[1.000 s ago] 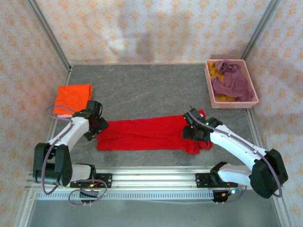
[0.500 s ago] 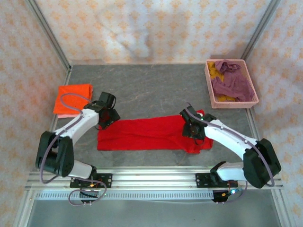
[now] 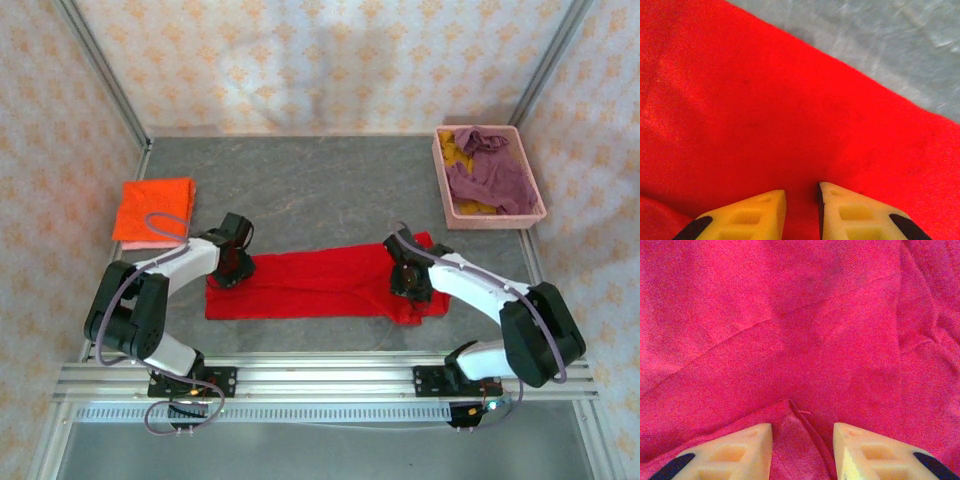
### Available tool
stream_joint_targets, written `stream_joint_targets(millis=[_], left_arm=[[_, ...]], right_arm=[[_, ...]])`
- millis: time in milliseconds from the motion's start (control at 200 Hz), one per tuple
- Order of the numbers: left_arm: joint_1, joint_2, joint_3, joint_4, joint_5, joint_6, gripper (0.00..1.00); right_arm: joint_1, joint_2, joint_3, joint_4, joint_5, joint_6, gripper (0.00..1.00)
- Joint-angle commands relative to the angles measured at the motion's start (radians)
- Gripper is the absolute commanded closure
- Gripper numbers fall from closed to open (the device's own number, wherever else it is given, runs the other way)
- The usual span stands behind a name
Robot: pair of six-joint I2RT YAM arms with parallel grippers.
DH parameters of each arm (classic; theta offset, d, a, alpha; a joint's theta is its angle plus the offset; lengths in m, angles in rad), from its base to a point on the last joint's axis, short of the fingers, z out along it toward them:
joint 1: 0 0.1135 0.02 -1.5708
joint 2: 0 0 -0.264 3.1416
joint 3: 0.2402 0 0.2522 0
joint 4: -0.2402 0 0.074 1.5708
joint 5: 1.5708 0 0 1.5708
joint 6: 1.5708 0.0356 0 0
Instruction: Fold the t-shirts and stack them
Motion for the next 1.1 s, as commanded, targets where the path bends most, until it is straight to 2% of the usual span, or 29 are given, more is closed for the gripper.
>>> stream_joint_targets(millis=[0,65,205,355,580,701,921,1096], left_arm=[[-0.003,-0.042,-0.053,-0.018,-0.017,-0.024,0.76],[-0.002,-0.050,-0.071,-0.016,-0.020,-0.029,0.77],[-0.002,-0.058,-0.082,-0.011,-0.026,-0.035,0.77],[-0.002,-0.066,-0.073,-0.010,-0.040,-0.034,0.77],[-0.003,-0.052,-0.054,-0.011,-0.044,-0.023,0.77],[-0.003,-0.051,-0.059,-0.007,-0.044,-0.023,0.77],[-0.003,-0.046,-0.063,0.000,-0.043,-0.026,0.78],[-0.003,-0.047,-0.059,-0.006,-0.048,-0.025,0.78]], right_arm=[[-0.007,0.024,0.007,0.046,-0.015,0.000,0.63],[-0.007,0.037,0.008,0.056,-0.027,0.000,0.65],[-0.007,0.018,0.010,0.033,-0.023,0.002,0.85],[-0.007,-0.060,0.016,-0.007,0.001,-0.005,1.00],[-0.006,-0.090,0.052,0.012,0.010,-0.056,1.00],[-0.007,-0.072,0.076,0.078,-0.041,-0.158,1.00],[-0.005,0.079,0.216,0.064,-0.087,-0.405,1.00],[0.000,0.190,0.313,0.040,-0.134,-0.535,1.00]])
